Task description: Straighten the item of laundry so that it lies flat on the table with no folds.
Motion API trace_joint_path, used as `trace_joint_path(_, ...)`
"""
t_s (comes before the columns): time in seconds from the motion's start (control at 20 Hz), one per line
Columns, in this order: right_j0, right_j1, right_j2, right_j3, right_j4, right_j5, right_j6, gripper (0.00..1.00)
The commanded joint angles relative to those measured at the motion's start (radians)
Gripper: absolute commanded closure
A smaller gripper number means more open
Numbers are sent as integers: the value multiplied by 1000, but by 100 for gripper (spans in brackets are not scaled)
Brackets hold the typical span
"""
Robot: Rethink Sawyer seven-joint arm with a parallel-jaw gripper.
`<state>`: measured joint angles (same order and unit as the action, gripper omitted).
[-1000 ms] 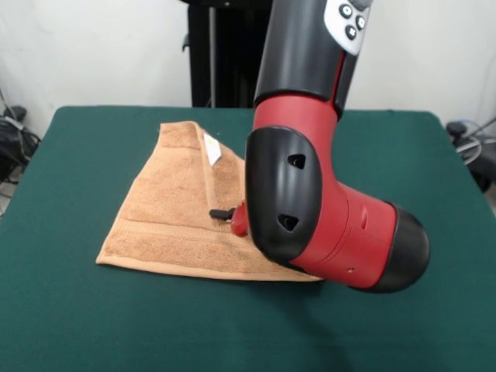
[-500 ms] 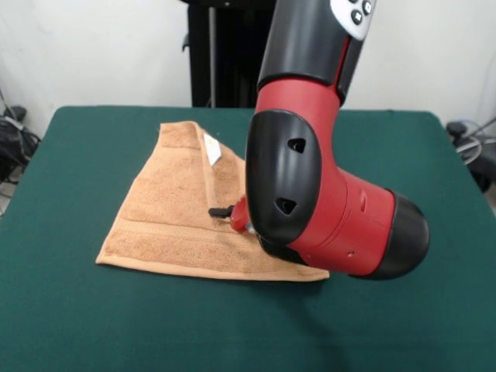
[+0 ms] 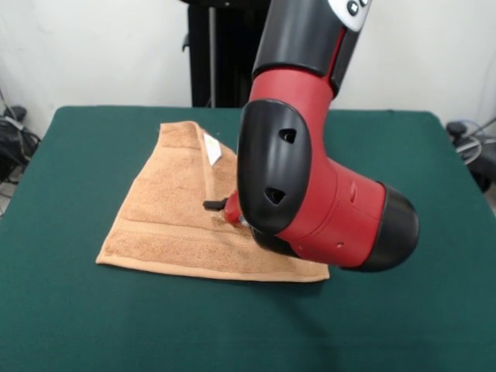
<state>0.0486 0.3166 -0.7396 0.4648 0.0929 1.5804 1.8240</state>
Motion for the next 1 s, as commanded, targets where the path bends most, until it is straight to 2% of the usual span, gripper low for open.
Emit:
trace_joint_path(0.05,2,9,106,146,-52,-87,24,0)
trace_joint_path(0.85,-1,-9,121,147,-80,-72,14,0)
trace_joint_path(1.0,5,-28,127,177,-87,-77,16,0)
